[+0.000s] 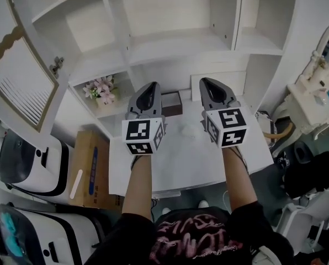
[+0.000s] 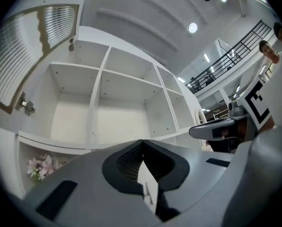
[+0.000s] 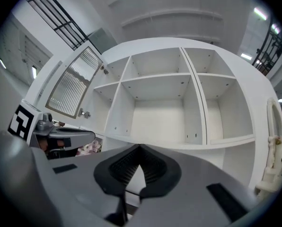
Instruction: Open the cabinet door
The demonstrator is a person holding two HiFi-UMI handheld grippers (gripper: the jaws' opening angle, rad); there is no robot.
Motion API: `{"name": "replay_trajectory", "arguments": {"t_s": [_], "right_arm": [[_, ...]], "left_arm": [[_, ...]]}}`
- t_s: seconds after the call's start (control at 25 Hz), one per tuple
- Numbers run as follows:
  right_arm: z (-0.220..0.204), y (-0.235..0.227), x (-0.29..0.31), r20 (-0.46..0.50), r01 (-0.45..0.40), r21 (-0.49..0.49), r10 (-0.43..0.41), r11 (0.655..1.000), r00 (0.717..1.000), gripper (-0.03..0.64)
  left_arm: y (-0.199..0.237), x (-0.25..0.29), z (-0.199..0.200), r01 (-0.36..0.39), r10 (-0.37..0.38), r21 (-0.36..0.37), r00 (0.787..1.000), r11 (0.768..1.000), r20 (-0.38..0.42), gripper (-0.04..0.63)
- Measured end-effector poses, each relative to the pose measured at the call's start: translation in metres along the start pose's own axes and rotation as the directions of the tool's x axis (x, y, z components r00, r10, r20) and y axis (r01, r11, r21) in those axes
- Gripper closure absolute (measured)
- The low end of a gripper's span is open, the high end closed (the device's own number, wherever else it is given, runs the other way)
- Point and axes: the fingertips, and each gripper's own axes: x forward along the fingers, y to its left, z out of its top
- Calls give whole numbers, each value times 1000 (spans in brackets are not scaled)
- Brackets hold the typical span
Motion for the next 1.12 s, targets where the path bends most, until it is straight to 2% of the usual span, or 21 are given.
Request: {"name": "replay_trajectory", "arguments": {"t_s": [0.28,0.48,1.12], "right_arm": [[-26,8,5,-38,-11,23,11,1000,999,602],[-27,10,7,-34,-17,24,18,1000,999,603],[-38,23,8,-49,-41,28,43,999,998,603]], "left_arm": [[0,-1,-21,3,-3,-16,999,1000,-32,580],[3,-2,-17,-7,8,13,1000,1000,-22,580],[0,-7,-29,-6,6,-3,999,1000,-43,580]]}}
